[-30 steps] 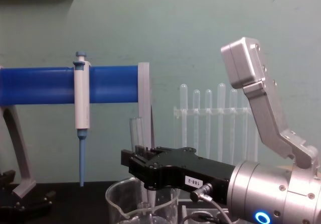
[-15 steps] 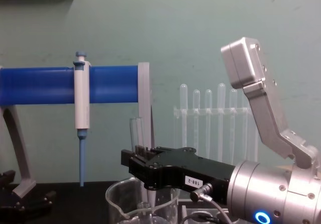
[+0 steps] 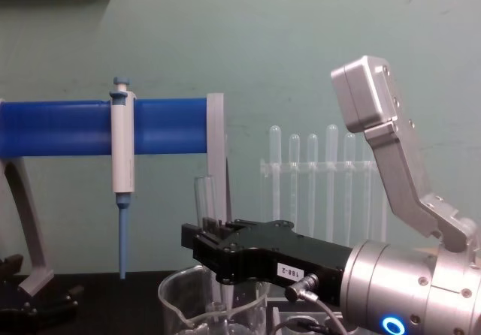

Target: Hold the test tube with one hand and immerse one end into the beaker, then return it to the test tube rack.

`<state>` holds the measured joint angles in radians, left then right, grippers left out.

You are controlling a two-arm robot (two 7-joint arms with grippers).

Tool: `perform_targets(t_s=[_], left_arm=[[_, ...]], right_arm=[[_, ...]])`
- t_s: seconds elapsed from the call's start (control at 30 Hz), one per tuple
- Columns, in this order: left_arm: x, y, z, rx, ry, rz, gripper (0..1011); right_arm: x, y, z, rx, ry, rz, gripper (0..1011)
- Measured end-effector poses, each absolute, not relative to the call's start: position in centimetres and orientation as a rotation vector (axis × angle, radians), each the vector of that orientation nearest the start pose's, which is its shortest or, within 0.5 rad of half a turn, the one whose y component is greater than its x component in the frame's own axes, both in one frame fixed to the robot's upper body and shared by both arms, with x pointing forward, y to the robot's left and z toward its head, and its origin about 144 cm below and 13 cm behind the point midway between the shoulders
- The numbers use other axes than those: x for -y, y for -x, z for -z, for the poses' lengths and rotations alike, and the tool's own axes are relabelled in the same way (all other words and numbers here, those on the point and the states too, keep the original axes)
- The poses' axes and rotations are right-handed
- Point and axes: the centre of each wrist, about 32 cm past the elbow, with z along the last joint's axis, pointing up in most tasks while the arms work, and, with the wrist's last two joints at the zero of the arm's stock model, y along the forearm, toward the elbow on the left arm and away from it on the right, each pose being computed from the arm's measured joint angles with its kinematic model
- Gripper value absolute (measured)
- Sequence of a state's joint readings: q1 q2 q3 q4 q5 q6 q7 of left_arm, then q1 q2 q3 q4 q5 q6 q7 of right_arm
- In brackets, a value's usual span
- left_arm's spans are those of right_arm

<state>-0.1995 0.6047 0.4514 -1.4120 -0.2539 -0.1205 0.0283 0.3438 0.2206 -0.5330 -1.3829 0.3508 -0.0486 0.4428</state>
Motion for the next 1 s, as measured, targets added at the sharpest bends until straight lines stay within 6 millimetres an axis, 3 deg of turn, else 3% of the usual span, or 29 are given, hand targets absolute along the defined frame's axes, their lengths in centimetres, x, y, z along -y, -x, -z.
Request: perform_targets(t_s=[1.0], left_arm=[[-30.97,-48.86,-113.98,0.285,-0.304,-1.248,1000]], right_arm=[[14.63,-52.13,-117.21,0.046,-0.039,0.665,227]])
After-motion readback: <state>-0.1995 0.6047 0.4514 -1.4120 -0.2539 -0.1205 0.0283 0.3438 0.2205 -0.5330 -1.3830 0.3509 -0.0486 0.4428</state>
